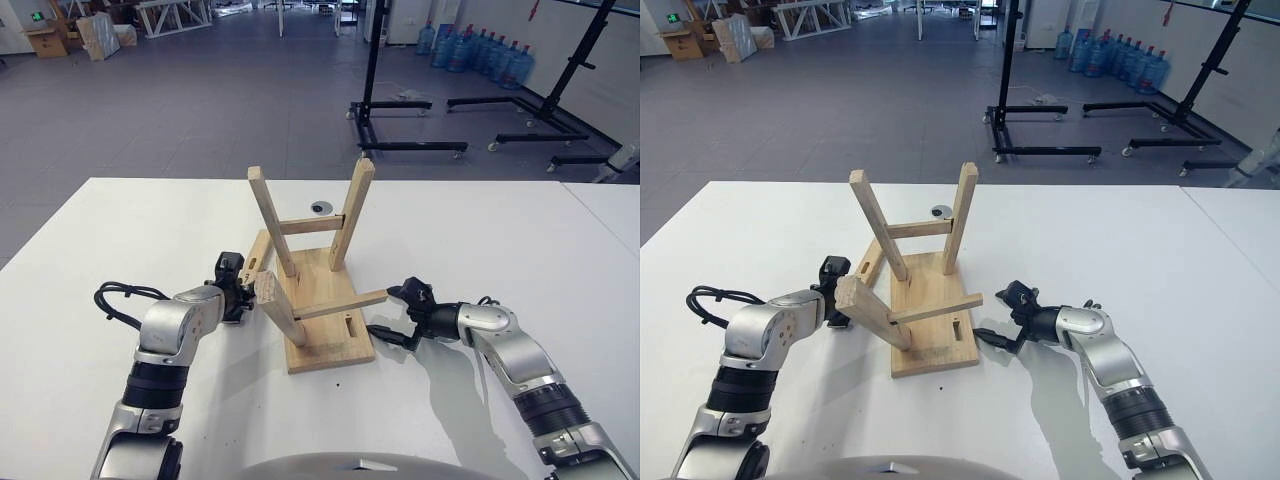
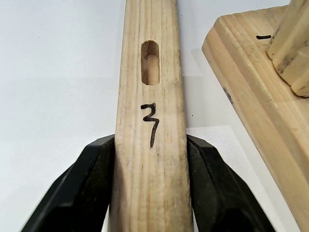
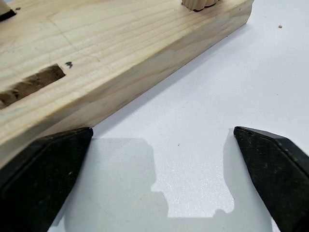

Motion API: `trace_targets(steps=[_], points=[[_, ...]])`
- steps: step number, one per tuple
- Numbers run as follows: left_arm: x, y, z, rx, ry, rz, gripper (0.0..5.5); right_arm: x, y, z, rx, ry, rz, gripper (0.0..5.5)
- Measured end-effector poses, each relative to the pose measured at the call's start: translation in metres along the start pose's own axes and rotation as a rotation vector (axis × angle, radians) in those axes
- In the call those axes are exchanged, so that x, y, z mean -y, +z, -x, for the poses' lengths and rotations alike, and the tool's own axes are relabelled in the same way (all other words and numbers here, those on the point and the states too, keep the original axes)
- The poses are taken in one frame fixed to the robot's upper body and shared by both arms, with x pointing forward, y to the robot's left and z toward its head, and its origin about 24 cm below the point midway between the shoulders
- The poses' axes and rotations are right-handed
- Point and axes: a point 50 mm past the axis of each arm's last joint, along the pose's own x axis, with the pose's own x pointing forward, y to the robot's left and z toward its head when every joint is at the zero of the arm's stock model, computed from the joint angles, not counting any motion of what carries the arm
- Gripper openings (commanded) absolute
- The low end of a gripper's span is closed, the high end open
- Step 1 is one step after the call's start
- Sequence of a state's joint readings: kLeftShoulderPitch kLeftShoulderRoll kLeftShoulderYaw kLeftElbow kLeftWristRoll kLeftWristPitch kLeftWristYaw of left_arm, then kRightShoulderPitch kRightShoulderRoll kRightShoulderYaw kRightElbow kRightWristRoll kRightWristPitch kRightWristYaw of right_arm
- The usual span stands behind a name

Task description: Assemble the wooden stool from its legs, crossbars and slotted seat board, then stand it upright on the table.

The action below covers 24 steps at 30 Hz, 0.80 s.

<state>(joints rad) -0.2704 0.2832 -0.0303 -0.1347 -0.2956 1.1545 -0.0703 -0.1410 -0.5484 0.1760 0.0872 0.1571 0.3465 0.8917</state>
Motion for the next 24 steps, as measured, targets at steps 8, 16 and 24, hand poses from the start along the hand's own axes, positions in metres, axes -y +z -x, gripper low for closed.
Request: trace_targets(steps=[8, 16, 24], points=[[-0.056, 0.029, 0.023, 0.098, 0.118, 0.07, 2.05, 0.0, -0.001, 0.001, 0.009, -0.009, -0.003, 5.4], [-0.051, 0.162, 0.076, 0.751, -0.08, -0.087, 2.05, 0.022, -0.014, 0.029, 0.044, -0.219, -0.097, 5.4], [-0.002, 0.186, 0.125, 1.01, -0.625, -0.049, 2.05, 0.087, 0.079, 0.105, 0.581, -0.355, -0.301, 5.4]])
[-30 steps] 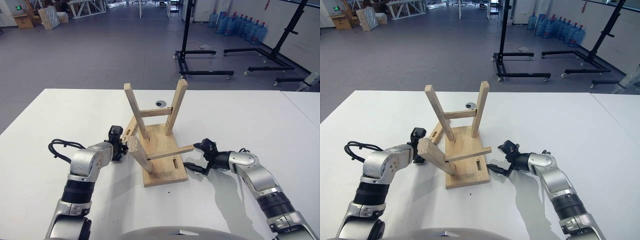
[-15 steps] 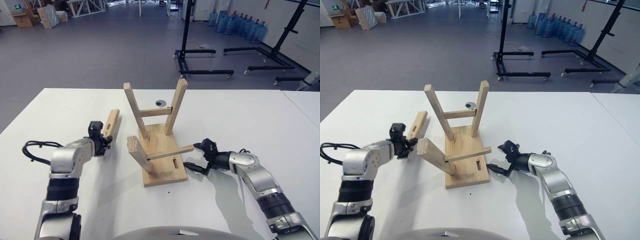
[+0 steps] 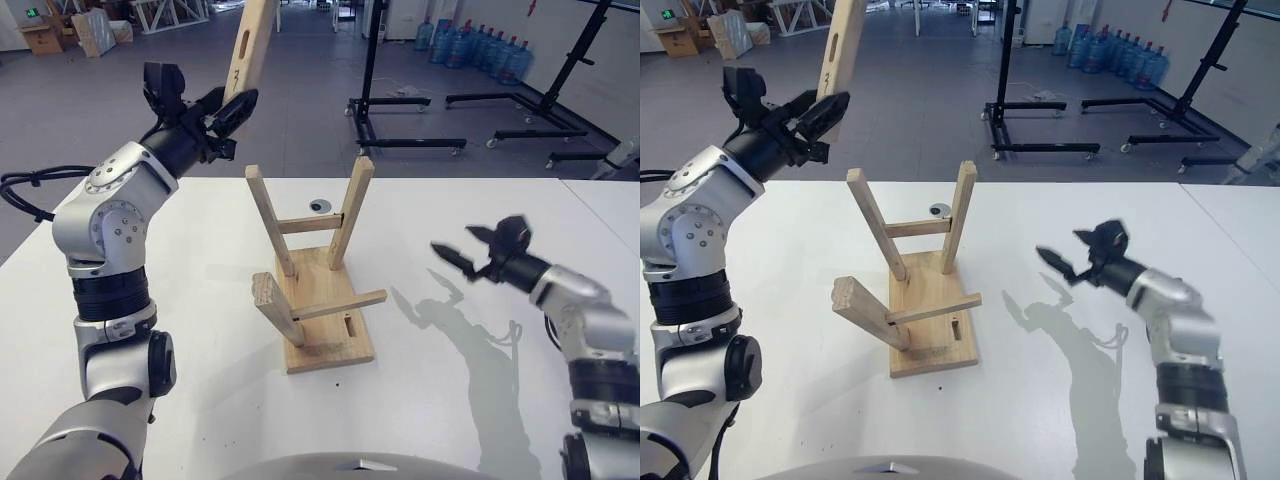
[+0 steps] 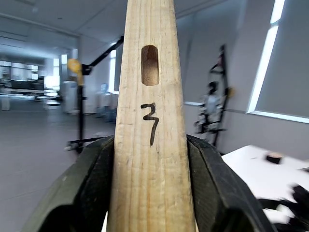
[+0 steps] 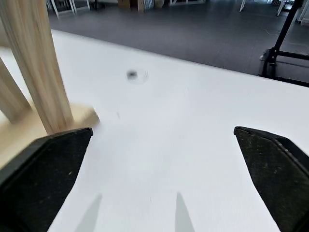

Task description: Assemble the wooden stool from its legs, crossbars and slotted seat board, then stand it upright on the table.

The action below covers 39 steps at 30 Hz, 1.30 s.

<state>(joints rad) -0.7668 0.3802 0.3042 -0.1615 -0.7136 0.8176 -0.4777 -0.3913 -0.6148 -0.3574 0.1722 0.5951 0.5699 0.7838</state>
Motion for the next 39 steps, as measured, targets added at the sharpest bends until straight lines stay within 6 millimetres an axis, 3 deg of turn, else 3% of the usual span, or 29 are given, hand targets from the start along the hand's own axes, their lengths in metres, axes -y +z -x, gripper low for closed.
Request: trace_targets(steps=[3, 7, 12, 17, 23, 32, 39], points=[[0.022, 0.004, 0.0, 0.031, -0.15, 0.048, 2.05, -0.032, 0.056, -0.028, 0.181, 0.245, -0.118, 5.4], [0.035, -0.015, -0.006, -0.031, -0.289, 0.127, 2.05, -0.081, 0.075, -0.048, 0.235, 0.564, -0.317, 5.4], [0.039, -0.043, 0.003, -0.13, -0.371, 0.187, 2.05, -0.096, 0.079, -0.044, 0.227, 0.667, -0.408, 5.4], [0.049, -0.056, 0.02, -0.182, -0.427, 0.278, 2.05, -0.104, 0.077, -0.059, 0.196, 0.675, -0.443, 5.4], [0.054, -0.056, 0.02, -0.175, -0.47, 0.364, 2.05, -0.117, 0.063, -0.074, 0.176, 0.722, -0.555, 5.4], [0.054, -0.055, 0.021, -0.157, -0.481, 0.416, 2.05, -0.132, 0.07, -0.07, 0.209, 0.836, -0.599, 5.4], [0.062, -0.061, 0.026, -0.174, -0.509, 0.457, 2.05, -0.137, 0.069, -0.082, 0.214, 0.817, -0.641, 5.4]])
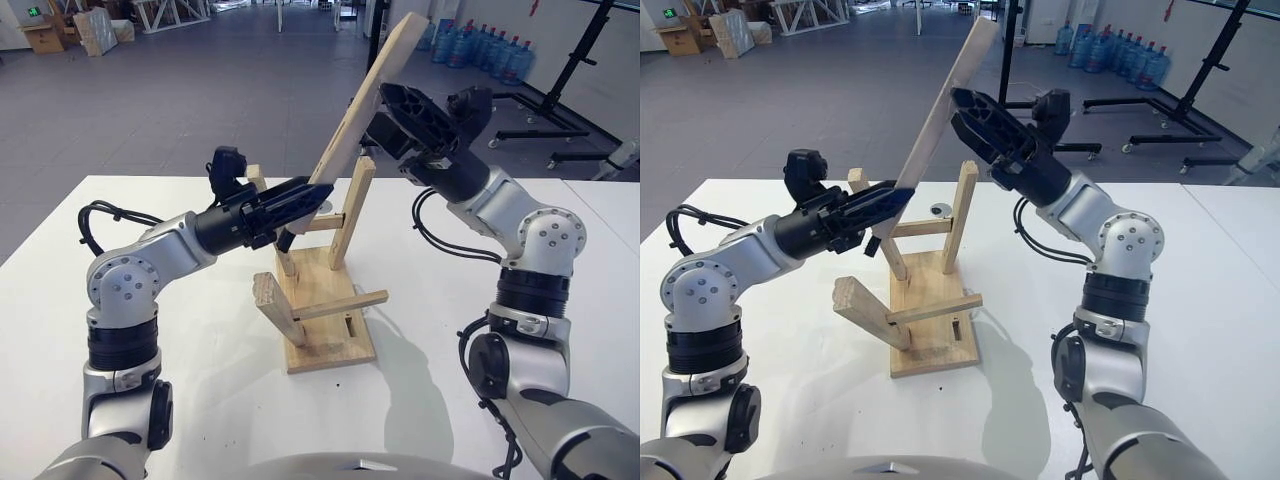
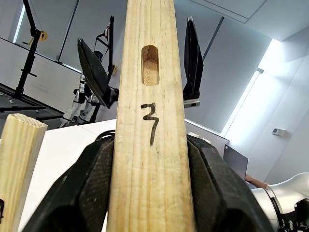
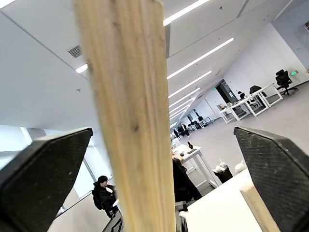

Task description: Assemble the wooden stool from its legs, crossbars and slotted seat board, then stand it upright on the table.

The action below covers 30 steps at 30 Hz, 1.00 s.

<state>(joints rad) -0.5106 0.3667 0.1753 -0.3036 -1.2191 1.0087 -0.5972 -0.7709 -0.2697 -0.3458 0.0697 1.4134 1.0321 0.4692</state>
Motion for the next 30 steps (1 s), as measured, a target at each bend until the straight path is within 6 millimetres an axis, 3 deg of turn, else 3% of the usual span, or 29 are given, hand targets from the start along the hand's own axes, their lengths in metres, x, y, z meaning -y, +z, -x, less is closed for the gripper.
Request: trace_targets(steps=[13, 30], points=[[-0.001, -0.011, 0.0, -0.03, 0.01, 0.028, 2.05, -0.004, -0.006, -0.008, -0.011, 0.024, -0.006, 5.4], [-0.001, -0.013, 0.0, -0.037, 0.014, 0.026, 2.05, -0.003, -0.01, -0.008, -0.009, 0.031, -0.027, 2.49]])
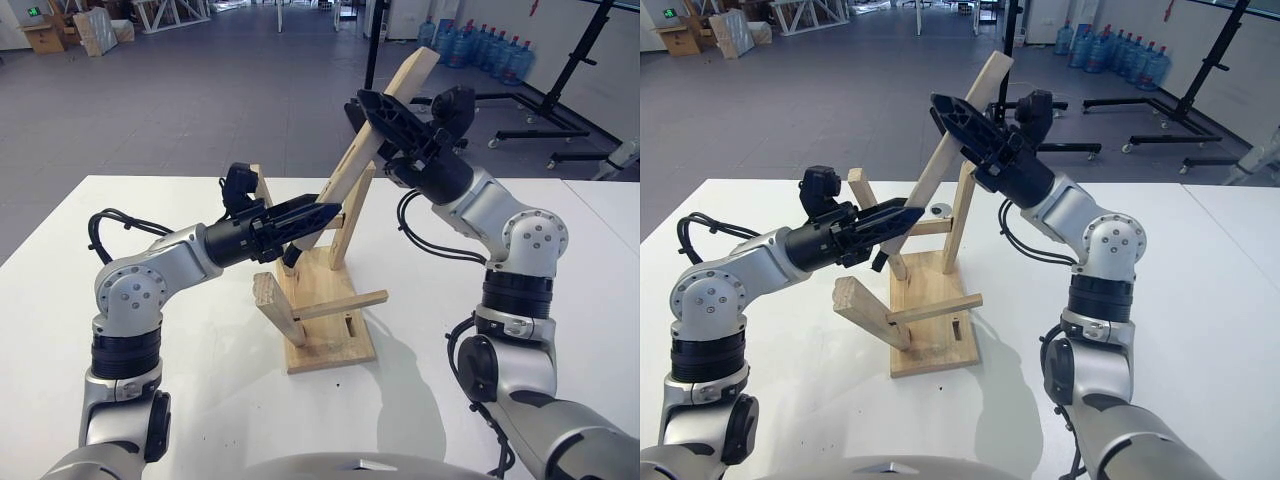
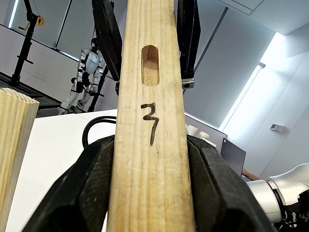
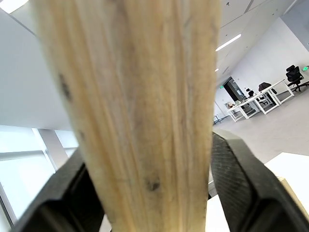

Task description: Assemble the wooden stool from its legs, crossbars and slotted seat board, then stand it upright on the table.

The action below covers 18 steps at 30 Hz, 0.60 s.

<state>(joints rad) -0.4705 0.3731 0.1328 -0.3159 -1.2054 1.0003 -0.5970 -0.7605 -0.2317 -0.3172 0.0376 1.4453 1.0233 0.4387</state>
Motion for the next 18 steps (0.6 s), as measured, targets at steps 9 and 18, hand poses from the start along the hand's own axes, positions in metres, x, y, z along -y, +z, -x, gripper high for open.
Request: trace_targets(steps=[9, 18], points=[[0.0, -0.001, -0.001, -0.01, -0.003, 0.002, 2.05, -0.001, 0.0, 0.006, 0.0, -0.005, 0.02, 2.07], [0.002, -0.003, -0.002, -0.026, 0.022, -0.026, 2.99, -0.001, -0.005, 0.012, 0.003, -0.026, 0.056, 2.07]])
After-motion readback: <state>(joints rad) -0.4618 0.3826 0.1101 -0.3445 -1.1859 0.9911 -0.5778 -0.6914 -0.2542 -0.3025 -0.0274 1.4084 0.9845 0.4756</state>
